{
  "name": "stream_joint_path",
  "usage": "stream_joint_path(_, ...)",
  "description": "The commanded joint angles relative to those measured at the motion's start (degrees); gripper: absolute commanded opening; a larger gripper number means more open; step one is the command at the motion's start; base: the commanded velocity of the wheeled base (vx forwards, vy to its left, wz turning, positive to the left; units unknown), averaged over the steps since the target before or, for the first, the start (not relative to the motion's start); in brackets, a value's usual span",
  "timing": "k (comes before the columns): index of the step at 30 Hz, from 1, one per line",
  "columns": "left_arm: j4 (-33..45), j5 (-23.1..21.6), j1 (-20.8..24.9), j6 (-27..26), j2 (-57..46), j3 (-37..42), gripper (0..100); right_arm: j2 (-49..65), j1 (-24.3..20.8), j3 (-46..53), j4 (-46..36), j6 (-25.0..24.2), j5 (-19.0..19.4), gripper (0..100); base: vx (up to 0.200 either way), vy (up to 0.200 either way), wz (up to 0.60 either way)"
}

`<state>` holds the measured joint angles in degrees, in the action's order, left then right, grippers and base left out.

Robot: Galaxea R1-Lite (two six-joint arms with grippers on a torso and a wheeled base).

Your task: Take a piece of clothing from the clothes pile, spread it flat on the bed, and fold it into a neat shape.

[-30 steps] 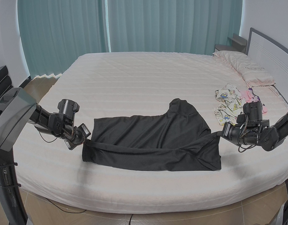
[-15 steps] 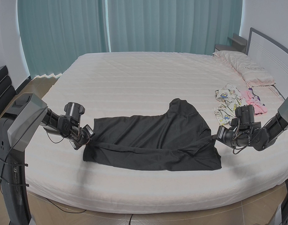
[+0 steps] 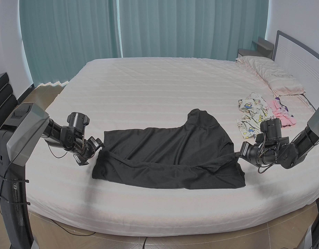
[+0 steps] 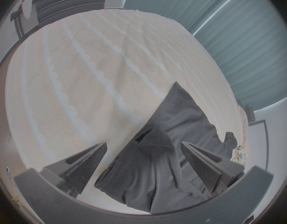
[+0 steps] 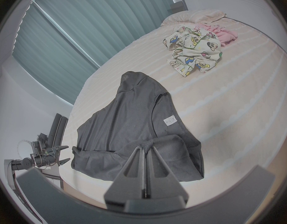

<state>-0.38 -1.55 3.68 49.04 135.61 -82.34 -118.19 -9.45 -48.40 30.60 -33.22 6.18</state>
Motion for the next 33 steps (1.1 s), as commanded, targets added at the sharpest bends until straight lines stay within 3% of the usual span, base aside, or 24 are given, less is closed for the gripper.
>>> stream_joint_path(1,1.34,-0.65,-2.36,0.26,-4.3,2.18,100,3.14,-0.04,2.17,-0.19,-0.88,0.41,0,0.0,0.0,0.0)
stream_joint_path(6,0.91,-1.53,-4.12,0.0,-6.67,7.19,100,4.72,-0.31,5.42,-0.8,-0.79,0.41,0,0.0,0.0,0.0)
stream_joint_path(13,-0.06,-7.24,-4.82,0.09,-11.42,16.68,100,5.51,-0.57,10.08,-0.89,-0.88,0.41,0,0.0,0.0,0.0)
stream_joint_path(20,-8.59,-9.44,-4.65,0.18,-13.97,27.93,100,6.39,-0.84,12.89,-1.16,-0.79,0.5,0,0.0,0.0,0.0)
stream_joint_path(21,-10.17,-9.35,-4.65,0.26,-14.06,29.43,100,7.01,-0.84,13.33,-1.51,-0.71,0.59,100,0.0,0.0,0.0)
stream_joint_path(25,-15.35,-9.79,-4.21,1.05,-14.32,34.08,100,7.01,-1.27,15.09,-6.34,1.23,0.5,100,0.0,0.0,0.0)
stream_joint_path(33,-21.51,-13.31,-3.68,4.66,-14.76,37.25,100,4.63,-0.66,13.15,-5.99,1.49,0.67,100,0.0,0.0,0.0)
